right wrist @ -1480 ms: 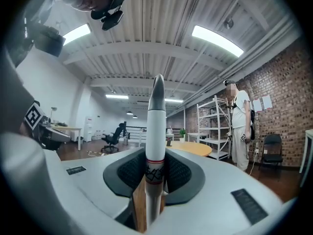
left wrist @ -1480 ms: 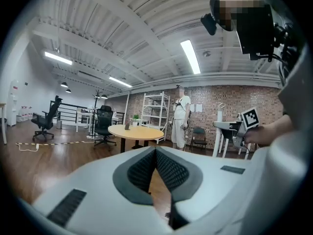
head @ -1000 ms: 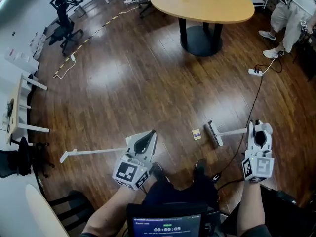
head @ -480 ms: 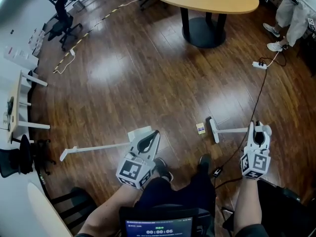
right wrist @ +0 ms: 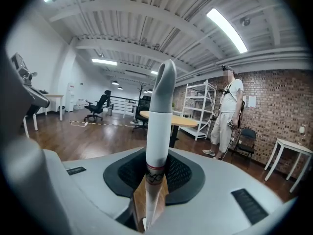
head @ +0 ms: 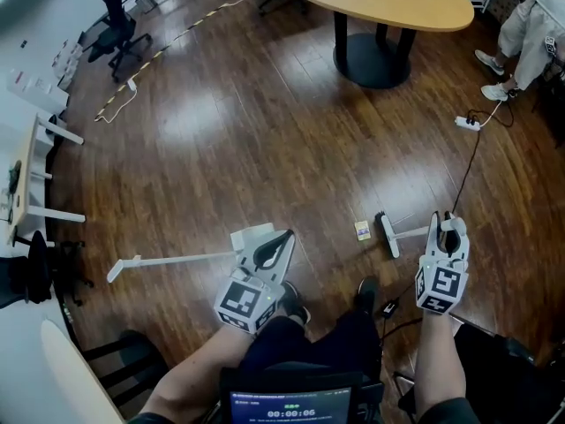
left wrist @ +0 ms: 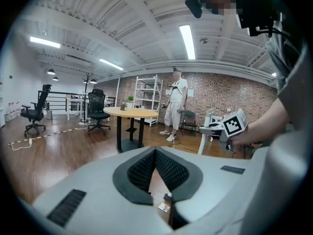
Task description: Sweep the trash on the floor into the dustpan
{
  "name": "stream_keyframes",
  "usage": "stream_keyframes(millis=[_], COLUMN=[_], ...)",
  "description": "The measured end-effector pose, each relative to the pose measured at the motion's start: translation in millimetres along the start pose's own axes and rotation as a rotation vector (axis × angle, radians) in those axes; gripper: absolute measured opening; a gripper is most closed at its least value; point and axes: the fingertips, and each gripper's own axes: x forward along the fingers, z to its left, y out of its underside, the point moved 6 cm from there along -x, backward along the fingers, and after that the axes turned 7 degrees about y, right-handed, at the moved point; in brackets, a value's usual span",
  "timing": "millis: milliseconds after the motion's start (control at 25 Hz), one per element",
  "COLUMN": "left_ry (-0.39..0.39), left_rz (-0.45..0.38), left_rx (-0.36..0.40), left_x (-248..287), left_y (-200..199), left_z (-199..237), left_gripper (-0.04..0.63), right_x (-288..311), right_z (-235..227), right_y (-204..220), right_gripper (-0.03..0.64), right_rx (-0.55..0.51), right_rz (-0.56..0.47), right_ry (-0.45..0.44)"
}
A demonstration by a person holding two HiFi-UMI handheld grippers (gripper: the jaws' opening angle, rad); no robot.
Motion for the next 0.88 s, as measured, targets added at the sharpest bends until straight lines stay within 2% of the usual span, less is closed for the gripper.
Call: stream_keyframes(millis=[80, 160, 360, 600, 880], left_ry=[0.007, -0.011, -0.098, -0.166, -0.181], left_rz=[-0.003, -0.009, -0.024, -0.048, -0.069], left_rx=[0.038, 0.045, 0.001, -0.032, -0.041], left_x=[-18, -38, -85, -133, -170], left_y=[-2, -2, 9, 20, 20], left_z=[9, 24, 62, 93, 111], left_gripper=[0.0, 0.0, 0.0, 0.001, 0.0], right_x=[2, 5, 11, 7, 3], right_z=[23, 48, 103, 165, 211], right_y=[-6, -11, -19, -29, -45], right_gripper=[0.1, 0.099, 0.1, 0.101, 0.104], right_rx=[0.022, 0.038, 0.093, 0.083, 0.118], right_rz=[0.009, 0.028, 0.063, 0.093, 0.122], right_ry=[0.002, -0.01, -0.061, -0.132, -0.144])
